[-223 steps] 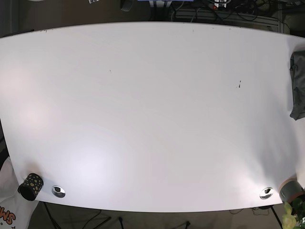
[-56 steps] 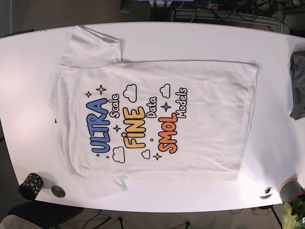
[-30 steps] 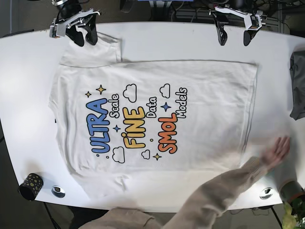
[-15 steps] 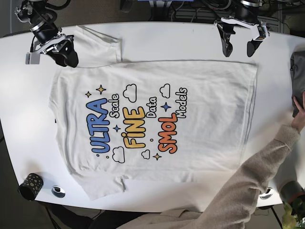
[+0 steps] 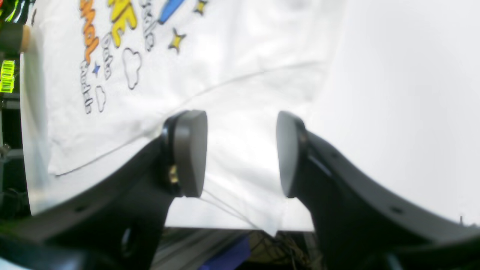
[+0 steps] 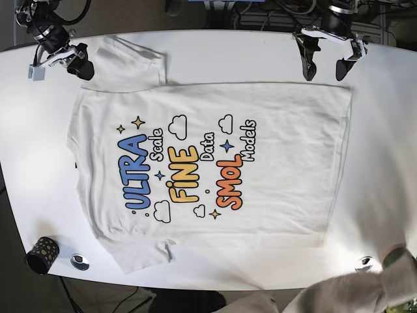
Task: Fold the T-shirt properly
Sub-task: 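Lower both grippers toward the white shirt's shoulder corners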
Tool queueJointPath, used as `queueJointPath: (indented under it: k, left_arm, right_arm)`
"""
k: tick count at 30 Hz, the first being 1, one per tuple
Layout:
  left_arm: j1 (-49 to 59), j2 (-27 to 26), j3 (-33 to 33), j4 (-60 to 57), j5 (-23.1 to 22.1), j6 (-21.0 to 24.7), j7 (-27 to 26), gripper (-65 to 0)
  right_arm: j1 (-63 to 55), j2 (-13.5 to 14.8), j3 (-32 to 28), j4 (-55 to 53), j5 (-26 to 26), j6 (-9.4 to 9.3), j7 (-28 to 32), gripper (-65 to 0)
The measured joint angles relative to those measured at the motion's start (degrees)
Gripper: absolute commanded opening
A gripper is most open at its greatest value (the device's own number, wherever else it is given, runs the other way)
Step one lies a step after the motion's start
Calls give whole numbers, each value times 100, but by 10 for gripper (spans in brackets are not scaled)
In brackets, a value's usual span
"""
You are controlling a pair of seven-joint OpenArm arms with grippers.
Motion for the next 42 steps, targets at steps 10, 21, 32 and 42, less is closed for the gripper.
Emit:
queueJointPath:
  k: [10,21,32,42]
  left_arm:
    - [-120,-2,-199,-26,-2,7,201,-196]
    - [-260,-4,-227,-26,-2,9,219,-197]
    - [-243,2,-479,-26,-286,2,232,-193]
    - [-376,26,-1355,-378,-1735,11,1137,-196]
  right_arm:
    - [-13,-197,-4,-306,-916,201,4,-366]
    - [-109,-511,-179,-286,-1405,603,151,-366]
    - [-144,-688,-455,-234,-1290,750,175,-366]
    - [28,-704,-564,-256,-1329,741,151,-414]
